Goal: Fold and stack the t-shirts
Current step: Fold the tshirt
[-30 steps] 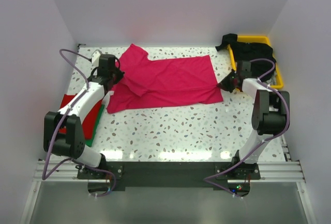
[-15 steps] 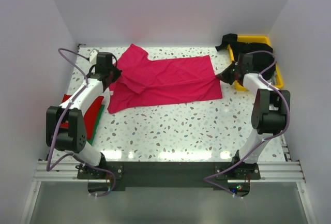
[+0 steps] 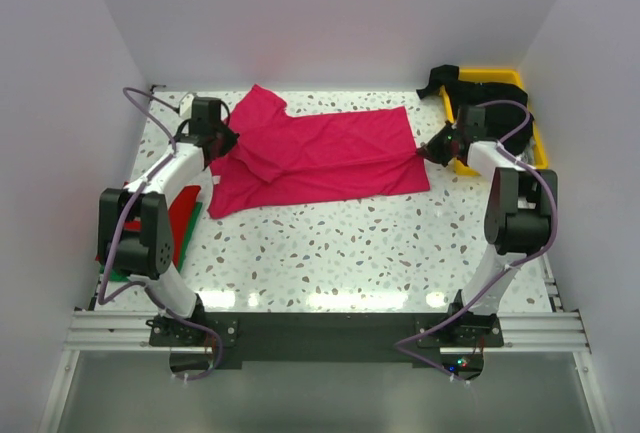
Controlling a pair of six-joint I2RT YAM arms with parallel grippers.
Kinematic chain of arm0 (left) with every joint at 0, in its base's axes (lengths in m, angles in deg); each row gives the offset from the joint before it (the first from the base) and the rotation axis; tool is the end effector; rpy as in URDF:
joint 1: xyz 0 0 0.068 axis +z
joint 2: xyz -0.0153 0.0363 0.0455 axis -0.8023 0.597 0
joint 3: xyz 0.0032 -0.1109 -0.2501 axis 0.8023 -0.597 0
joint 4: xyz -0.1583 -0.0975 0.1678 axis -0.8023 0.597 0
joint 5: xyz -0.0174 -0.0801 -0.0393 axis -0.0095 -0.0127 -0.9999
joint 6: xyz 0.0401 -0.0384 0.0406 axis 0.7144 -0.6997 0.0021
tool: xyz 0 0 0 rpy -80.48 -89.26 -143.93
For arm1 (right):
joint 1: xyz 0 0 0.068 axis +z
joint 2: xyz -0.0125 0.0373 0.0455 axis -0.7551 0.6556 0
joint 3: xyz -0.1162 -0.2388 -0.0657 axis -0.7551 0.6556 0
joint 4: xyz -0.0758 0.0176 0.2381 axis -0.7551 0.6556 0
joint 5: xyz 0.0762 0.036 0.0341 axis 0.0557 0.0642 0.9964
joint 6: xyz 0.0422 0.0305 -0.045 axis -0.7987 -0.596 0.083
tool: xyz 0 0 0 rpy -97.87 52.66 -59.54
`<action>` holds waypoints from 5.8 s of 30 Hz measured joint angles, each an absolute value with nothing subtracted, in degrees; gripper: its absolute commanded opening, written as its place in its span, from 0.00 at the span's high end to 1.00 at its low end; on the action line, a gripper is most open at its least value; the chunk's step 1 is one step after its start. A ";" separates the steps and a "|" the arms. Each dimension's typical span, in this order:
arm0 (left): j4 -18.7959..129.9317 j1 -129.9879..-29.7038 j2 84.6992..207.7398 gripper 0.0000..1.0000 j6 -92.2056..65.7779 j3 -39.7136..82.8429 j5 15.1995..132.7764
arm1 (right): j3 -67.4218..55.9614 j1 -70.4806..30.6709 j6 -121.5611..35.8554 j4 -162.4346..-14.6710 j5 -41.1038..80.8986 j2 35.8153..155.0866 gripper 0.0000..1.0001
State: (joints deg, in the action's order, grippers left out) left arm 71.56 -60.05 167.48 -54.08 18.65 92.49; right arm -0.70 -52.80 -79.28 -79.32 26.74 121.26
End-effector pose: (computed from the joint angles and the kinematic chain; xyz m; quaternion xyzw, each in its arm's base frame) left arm 0.3807 -0.0347 0.2374 -0.3866 0.8218 -0.1319 0.3973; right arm 0.4091 -0.0131 0.1850 0.3238 0.8626 0.2352 0.3095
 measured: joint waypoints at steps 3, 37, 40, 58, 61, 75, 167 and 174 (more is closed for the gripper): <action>71.63 -60.05 167.56 1.00 -53.95 18.65 92.45 | -0.79 -52.80 -78.87 -79.28 26.74 121.37 0.98; 75.26 -59.46 136.61 1.00 -53.97 1.36 89.43 | 13.96 -52.78 -75.72 -75.85 24.66 98.88 0.98; 77.55 -59.46 127.39 1.00 -54.04 -3.12 89.25 | 18.00 -52.78 -75.11 -75.17 24.03 93.15 0.97; 84.63 -59.43 116.44 1.00 -53.86 -11.51 86.46 | 26.44 -53.04 -71.89 -66.62 20.75 77.26 0.92; 83.80 -59.41 120.37 1.00 -53.49 -11.25 86.46 | 25.35 -53.15 -71.85 -66.49 20.81 80.37 0.92; 76.50 -59.41 141.53 1.00 -53.03 -1.61 86.72 | 14.22 -53.20 -72.62 -70.76 21.97 100.83 0.95; 72.44 -56.24 159.34 0.26 -49.10 10.41 87.75 | 7.05 -51.71 -71.39 -73.38 21.71 111.03 0.48; 73.94 -56.20 143.65 0.32 -53.80 -6.55 89.04 | 18.31 -51.62 -74.04 -76.64 21.67 99.43 0.50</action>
State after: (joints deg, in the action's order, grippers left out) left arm 73.94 -56.20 143.65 -53.80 -6.55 89.04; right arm 18.31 -51.62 -74.04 -76.64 21.67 99.43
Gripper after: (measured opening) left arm 0.706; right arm 0.510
